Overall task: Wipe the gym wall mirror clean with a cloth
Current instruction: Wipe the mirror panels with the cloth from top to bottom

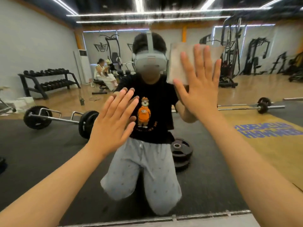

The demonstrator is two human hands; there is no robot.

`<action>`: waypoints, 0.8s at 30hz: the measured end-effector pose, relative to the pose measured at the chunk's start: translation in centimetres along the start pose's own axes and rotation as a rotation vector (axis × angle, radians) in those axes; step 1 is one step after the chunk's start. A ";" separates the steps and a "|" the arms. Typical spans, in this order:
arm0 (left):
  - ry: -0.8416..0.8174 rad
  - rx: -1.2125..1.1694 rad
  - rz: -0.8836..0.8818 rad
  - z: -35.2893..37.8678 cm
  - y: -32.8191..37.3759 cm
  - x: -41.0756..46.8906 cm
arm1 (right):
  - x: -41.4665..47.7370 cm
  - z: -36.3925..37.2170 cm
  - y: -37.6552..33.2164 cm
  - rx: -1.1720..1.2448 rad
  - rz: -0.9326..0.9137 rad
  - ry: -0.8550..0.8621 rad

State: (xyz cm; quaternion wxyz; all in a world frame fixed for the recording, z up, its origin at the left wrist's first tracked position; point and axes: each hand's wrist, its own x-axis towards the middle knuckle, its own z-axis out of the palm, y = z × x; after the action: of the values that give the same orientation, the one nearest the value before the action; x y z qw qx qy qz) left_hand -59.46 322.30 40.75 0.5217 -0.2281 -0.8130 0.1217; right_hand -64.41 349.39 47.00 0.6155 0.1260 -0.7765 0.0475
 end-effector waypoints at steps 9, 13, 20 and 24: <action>0.006 0.010 -0.035 4.1 3.8 -3.0 | 1.0 0.3 -0.8 0.038 0.062 0.085; 0.023 -0.032 -0.105 5.1 5.5 -4.2 | -6.5 1.9 -1.4 0.069 0.016 0.050; -0.116 -0.090 0.059 8.3 10.8 -14.0 | -24.1 5.2 -0.3 0.041 -0.032 -0.085; -0.143 -0.091 0.054 10.4 10.8 -16.2 | -34.2 6.6 0.1 0.043 -0.028 -0.184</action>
State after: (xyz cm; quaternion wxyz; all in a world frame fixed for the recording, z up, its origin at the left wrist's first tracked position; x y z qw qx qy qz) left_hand -60.51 323.97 18.78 0.4479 -0.2643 -0.8464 0.1146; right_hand -63.51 352.68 12.35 0.5394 0.1537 -0.8267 0.0439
